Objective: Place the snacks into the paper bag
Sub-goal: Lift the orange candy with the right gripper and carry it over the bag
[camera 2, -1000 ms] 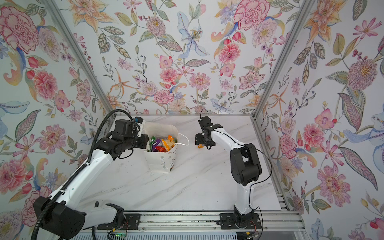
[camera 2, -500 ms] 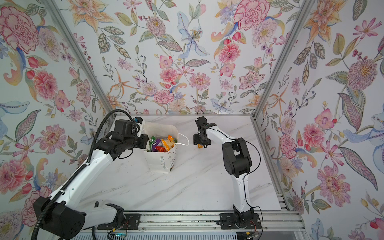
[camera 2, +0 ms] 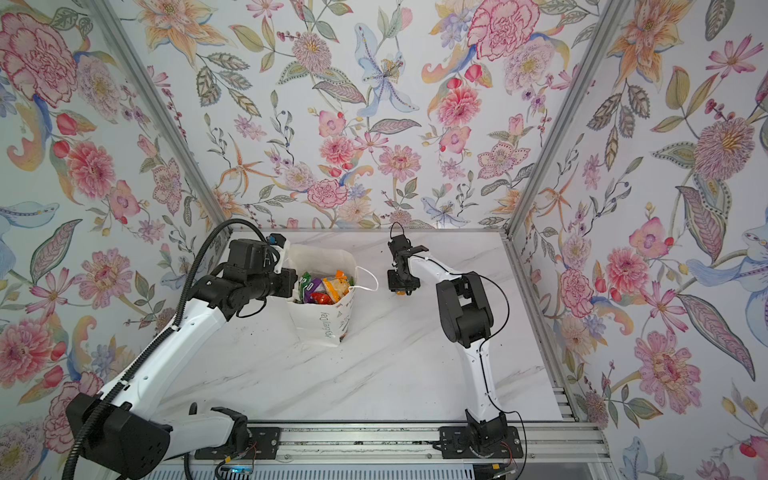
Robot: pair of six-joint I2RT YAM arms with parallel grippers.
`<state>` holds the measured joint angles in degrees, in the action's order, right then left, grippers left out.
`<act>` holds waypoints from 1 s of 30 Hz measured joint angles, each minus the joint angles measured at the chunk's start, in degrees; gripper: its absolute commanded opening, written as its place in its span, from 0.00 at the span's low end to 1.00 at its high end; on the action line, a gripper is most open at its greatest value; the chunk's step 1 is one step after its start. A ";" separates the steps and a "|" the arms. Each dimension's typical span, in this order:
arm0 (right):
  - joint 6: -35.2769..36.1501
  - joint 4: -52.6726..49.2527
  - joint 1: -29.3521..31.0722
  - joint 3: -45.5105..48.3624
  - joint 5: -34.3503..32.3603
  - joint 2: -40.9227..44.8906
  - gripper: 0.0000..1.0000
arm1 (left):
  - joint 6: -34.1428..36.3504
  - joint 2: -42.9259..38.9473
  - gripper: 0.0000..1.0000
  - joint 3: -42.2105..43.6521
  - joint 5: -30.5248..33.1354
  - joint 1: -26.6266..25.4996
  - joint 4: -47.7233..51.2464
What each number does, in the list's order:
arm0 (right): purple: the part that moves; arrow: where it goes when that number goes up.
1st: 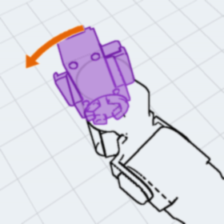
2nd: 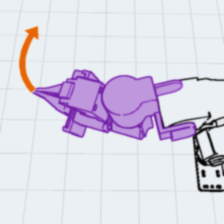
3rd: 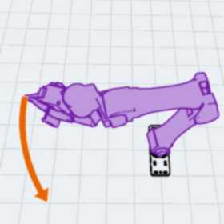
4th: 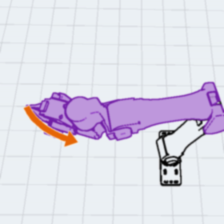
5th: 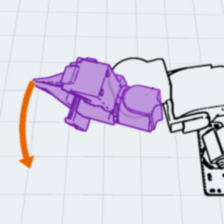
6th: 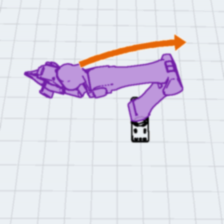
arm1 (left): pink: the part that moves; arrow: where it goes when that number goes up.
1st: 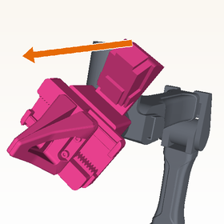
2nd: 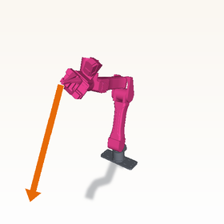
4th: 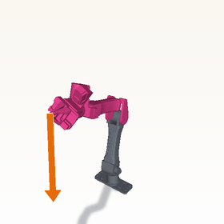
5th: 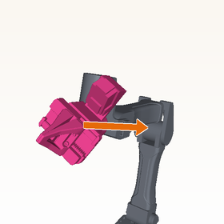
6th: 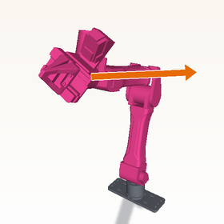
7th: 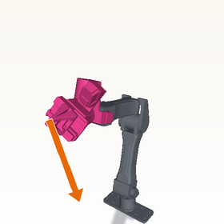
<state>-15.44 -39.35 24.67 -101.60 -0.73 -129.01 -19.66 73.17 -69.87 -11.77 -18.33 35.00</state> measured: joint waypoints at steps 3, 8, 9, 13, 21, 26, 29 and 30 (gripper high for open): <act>0.13 0.02 0.00 0.07 -0.55 0.02 0.25 | 0.00 0.00 0.00 0.11 0.00 0.00 -0.11; 0.07 0.11 0.00 1.75 -1.27 1.22 0.21 | 0.00 0.00 0.00 0.13 0.00 0.00 -0.20; 0.07 -0.07 0.00 2.23 -1.27 1.53 0.21 | 0.00 0.00 0.00 0.13 0.00 0.00 -0.20; 0.07 -0.28 0.04 3.78 -1.22 2.86 0.20 | 0.00 -0.09 0.00 0.15 0.00 0.00 -0.17; 0.00 -0.70 1.46 7.52 -1.22 11.87 0.20 | 0.00 -0.11 0.00 0.15 -0.02 0.00 -0.17; -0.44 -0.90 3.34 7.69 -1.25 19.17 0.19 | 0.00 -0.11 0.00 0.15 -0.04 0.00 -0.17; -0.74 -1.07 4.57 7.67 -1.25 23.06 0.18 | 0.00 -0.11 0.00 0.15 -0.02 0.00 -0.17; -0.85 -1.25 5.01 7.61 -1.25 24.33 0.18 | 0.00 -0.11 0.00 0.15 -0.04 0.00 -0.17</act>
<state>-16.29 -40.60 29.67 -94.00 -1.98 -104.68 -19.66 73.06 -69.71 -11.81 -18.33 34.83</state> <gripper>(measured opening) 0.330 0.042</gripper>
